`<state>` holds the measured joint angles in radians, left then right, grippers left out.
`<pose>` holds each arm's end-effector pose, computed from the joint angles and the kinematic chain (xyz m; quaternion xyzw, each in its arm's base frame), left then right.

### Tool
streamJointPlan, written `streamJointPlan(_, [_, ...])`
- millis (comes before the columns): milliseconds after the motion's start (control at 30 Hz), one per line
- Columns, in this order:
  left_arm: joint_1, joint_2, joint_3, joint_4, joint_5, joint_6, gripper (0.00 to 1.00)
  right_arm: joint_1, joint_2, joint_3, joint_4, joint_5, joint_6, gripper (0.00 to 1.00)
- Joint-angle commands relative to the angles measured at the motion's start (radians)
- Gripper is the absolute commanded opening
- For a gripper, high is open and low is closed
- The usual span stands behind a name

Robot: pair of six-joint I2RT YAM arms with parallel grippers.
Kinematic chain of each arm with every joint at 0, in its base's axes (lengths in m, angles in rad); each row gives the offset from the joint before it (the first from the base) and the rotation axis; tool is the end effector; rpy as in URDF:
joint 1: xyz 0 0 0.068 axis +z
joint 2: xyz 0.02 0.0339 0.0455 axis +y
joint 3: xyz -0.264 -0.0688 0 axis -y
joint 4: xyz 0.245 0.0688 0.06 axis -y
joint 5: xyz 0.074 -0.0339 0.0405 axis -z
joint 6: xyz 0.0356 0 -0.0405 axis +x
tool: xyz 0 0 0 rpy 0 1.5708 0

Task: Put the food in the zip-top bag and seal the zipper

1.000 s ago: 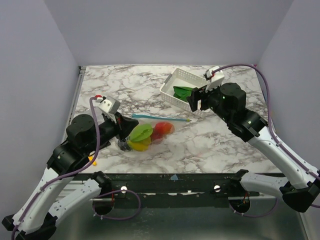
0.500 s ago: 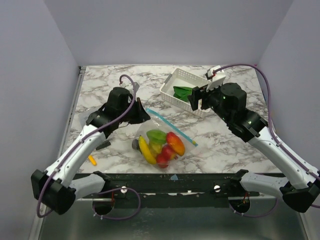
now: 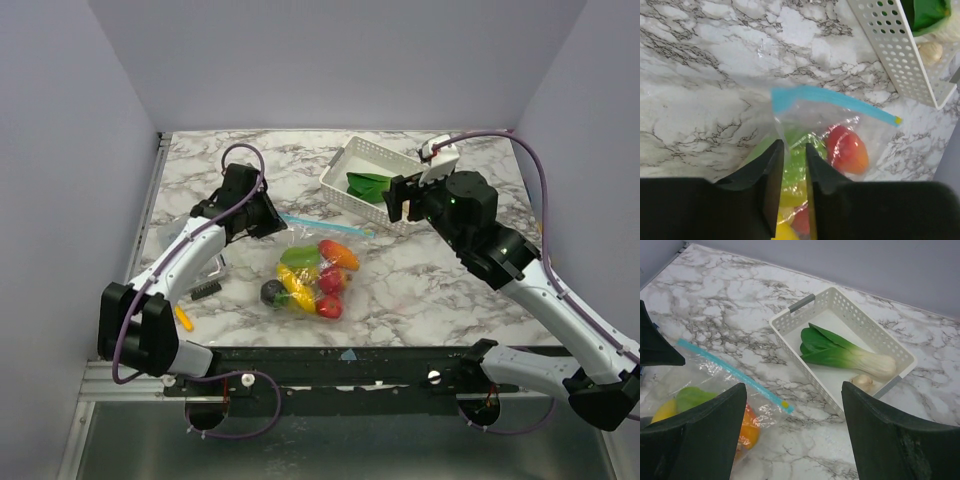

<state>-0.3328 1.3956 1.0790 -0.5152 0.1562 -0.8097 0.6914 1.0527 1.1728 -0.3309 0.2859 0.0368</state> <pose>0.2808 -0.1029 0.2735 -0.1922 0.9100 -0.2559 0.2635 0.1844 0.1396 0.4091 -0.1626 0.7576 0.1181 0.6210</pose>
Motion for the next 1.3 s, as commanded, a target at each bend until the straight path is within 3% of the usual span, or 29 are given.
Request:
streamJointPlan(0, [0.017,-0.015,0.069,-0.022,-0.023,-0.019,0.40,-0.005,-0.016,-0.010,0.005,0.078,0.020,0.80])
streamJointPlan(100, [0.016,-0.059,0.094,-0.060,-0.053,-0.007,0.66,-0.004,-0.010,0.027,-0.047,0.093,0.040,0.83])
streamJointPlan(267, [0.017,-0.191,0.163,-0.144,-0.110,0.054,0.82,-0.005,-0.002,0.125,-0.169,0.148,0.116,0.89])
streamJointPlan(333, [0.017,-0.267,0.188,-0.163,-0.115,0.086,0.97,-0.004,-0.010,0.164,-0.220,0.186,0.142,0.90])
streamJointPlan(500, [0.017,-0.493,0.230,-0.132,-0.026,0.198,0.98,-0.004,-0.099,0.206,-0.264,0.202,0.146,0.99])
streamJointPlan(733, [0.015,-0.760,0.262,-0.042,0.039,0.294,0.98,-0.004,-0.211,0.257,-0.296,0.238,0.188,1.00])
streamJointPlan(967, [0.015,-0.878,0.265,-0.030,0.067,0.339,0.98,-0.005,-0.311,0.243,-0.309,0.250,0.213,0.99])
streamJointPlan(1267, [0.015,-0.898,0.245,-0.044,0.046,0.334,0.98,-0.005,-0.391,0.205,-0.274,0.286,0.247,1.00])
